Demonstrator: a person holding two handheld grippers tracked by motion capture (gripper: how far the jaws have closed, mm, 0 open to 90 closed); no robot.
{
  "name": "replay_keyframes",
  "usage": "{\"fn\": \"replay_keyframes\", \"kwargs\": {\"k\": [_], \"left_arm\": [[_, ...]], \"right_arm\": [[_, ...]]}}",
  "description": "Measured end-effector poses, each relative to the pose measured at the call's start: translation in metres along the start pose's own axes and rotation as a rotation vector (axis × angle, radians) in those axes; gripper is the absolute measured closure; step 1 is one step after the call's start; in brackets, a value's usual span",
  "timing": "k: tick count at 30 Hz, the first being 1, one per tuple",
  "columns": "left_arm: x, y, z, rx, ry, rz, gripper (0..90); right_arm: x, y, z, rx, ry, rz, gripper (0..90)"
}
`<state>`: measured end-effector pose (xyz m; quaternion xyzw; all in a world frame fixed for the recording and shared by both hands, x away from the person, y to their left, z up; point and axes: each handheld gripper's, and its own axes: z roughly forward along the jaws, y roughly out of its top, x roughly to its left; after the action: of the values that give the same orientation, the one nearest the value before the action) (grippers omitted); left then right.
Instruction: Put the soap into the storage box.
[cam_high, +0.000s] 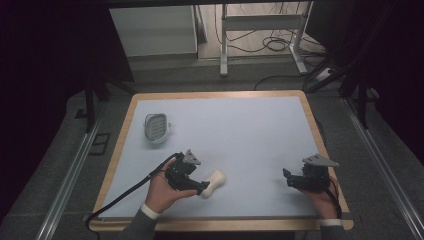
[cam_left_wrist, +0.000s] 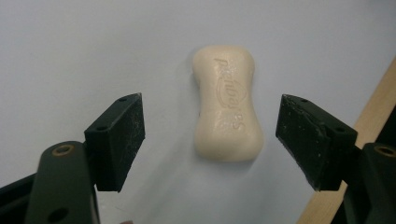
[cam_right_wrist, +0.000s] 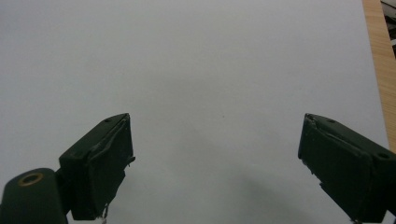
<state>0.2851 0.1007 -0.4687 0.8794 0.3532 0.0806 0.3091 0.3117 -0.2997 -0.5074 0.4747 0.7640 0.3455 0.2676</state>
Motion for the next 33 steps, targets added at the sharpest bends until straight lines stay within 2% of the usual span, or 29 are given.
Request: {"fn": "replay_keyframes", "kwargs": {"k": [3,5,7,9,11,13,14,16,22,29,33], "left_arm": [[-0.007,0.004,0.004,0.007,-0.013,0.021,24.3],[-0.008,0.006,0.007,0.009,-0.029,0.018,24.3],[-0.01,0.008,0.01,0.028,-0.006,0.026,24.3],[-0.013,0.01,0.014,0.035,-0.016,0.031,24.2],[-0.017,0.012,0.019,0.045,-0.009,0.039,24.4],[-0.016,0.014,0.024,0.053,-0.021,0.028,24.4],[-0.015,0.014,0.03,0.067,-0.001,0.018,24.7],[-0.013,0.014,0.036,0.083,0.009,0.013,25.0],[-0.013,0.013,0.051,0.118,0.004,0.007,28.7],[-0.012,0.013,0.06,0.14,0.001,-0.002,31.6],[-0.013,0.011,0.062,0.143,0.004,0.004,37.8]], "right_arm": [[0.0,0.0,0.0,-0.001,-0.001,0.001,10.0],[0.0,0.0,0.0,-0.001,0.0,0.001,10.0],[0.0,0.0,0.0,-0.001,-0.001,-0.001,10.0],[0.0,0.0,0.0,0.002,0.001,0.001,10.0],[0.0,-0.001,0.001,0.007,0.003,0.001,10.0],[0.0,-0.001,0.001,0.011,0.004,-0.001,10.0],[0.0,-0.001,0.001,0.011,0.004,-0.002,10.0],[0.0,-0.001,0.001,0.012,0.005,-0.002,10.0],[0.001,-0.001,0.003,0.027,0.004,-0.003,10.0],[0.002,-0.002,0.005,0.034,0.008,-0.006,10.0],[0.001,-0.002,0.005,0.038,0.006,-0.005,10.0]]}}
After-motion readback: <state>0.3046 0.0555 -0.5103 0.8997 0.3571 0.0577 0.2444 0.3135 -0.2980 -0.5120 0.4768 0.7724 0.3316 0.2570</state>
